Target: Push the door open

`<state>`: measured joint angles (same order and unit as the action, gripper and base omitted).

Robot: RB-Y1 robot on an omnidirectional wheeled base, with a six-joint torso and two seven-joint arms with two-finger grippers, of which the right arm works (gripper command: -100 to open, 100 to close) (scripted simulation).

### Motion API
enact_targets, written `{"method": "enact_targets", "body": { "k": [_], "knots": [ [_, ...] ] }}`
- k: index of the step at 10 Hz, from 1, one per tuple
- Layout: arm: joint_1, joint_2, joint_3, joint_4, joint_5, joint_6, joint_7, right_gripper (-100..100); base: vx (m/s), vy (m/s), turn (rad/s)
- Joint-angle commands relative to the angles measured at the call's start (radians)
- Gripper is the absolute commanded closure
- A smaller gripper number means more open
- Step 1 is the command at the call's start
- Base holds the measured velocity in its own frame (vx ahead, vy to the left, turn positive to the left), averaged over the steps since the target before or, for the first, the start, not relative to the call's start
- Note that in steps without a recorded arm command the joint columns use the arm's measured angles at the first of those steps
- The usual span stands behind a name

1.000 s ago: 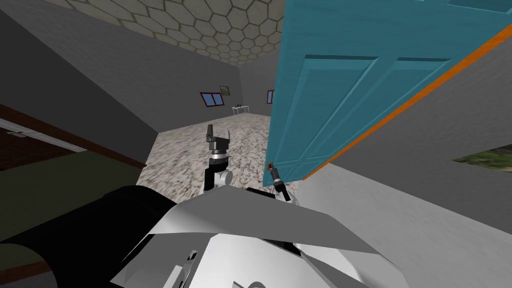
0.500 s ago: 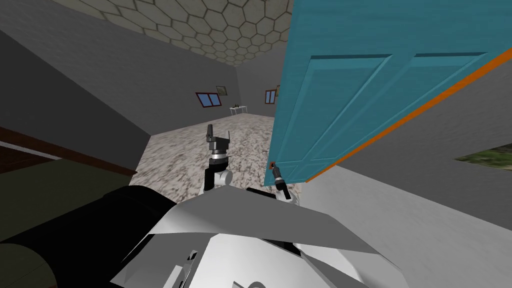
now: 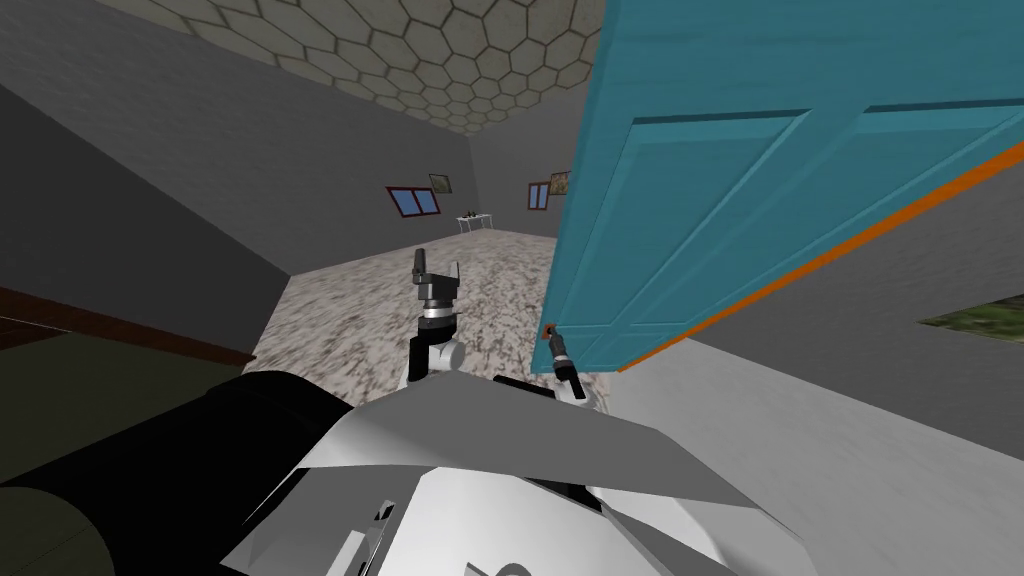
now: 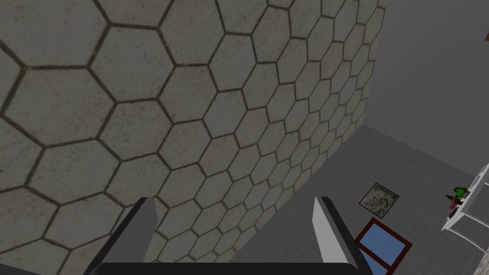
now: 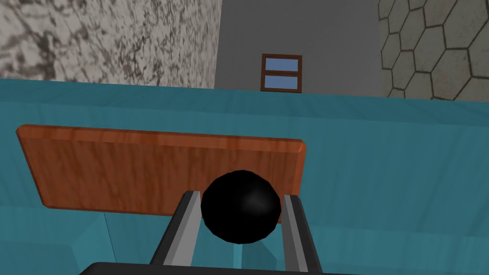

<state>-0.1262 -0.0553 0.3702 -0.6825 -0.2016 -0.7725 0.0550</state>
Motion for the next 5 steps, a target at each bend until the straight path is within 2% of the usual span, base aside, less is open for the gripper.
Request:
{"method": "enact_targets", "body": {
  "k": [1, 5],
  "knots": [
    [-0.007, -0.005, -0.033, -0.004, -0.01, -0.006, 0.011, 100, 0.198, 0.149, -0.057],
    [-0.012, 0.002, -0.085, 0.005, -0.026, -0.009, 0.026, 100, 0.173, 0.147, -0.077]
  ]
}}
